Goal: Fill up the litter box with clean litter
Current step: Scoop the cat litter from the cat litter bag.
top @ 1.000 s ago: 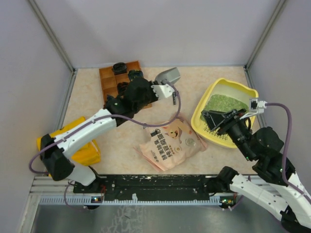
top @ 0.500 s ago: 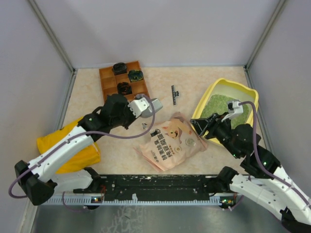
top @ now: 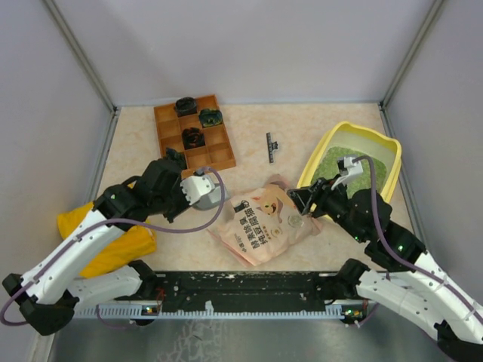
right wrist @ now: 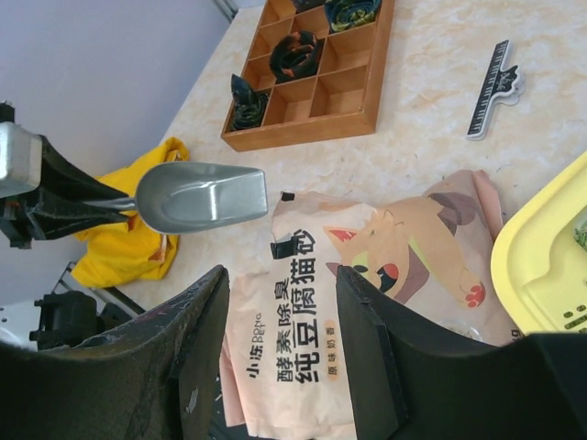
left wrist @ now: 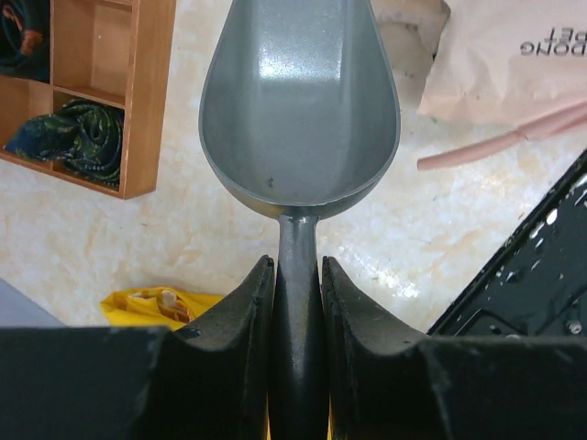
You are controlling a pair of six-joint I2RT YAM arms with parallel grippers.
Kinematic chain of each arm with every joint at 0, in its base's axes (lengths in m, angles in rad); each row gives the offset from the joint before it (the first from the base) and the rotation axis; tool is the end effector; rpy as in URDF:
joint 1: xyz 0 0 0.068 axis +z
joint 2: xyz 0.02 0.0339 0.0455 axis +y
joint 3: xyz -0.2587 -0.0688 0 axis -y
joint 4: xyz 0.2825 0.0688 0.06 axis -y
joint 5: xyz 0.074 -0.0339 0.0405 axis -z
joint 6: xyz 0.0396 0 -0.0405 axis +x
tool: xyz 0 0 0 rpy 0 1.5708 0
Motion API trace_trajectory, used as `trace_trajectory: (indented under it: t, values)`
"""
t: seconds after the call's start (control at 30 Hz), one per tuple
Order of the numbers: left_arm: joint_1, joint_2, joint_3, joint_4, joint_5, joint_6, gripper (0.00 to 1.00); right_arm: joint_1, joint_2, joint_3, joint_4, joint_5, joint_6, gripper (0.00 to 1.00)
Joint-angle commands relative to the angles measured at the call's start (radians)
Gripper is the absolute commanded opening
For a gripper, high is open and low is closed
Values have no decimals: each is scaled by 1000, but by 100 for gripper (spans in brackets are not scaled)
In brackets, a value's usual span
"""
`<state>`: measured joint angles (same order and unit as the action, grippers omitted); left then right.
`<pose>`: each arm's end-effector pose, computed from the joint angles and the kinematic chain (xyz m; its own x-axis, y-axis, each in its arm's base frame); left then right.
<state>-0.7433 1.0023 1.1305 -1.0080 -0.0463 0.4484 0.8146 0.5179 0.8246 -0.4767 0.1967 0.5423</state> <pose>0.1673 -0.1513 0.3396 -0.2276 0.7974 -0.5588 0.8356 0.4547 0.3084 0.1138 0.1094 0.3650 -0.3994 0.3142 -0.8612 -0.4379 0.7599 0.4803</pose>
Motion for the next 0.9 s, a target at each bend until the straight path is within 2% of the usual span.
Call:
trace_trajectory:
  t: [0.0,0.43,0.73,0.87]
  values:
    - [9,-53,-3,-55,28,75,0,-6,18,-5,62,-19,-17,51]
    - [9,58,6,-72,94,95,0,-6,18,-6,58,-23,-11,51]
    - [8,63,15,-140,128,95,0,-5,18,-8,63,-25,-10,51]
    - [9,64,5,-95,133,98,0,-6,17,-8,66,-26,-8,51]
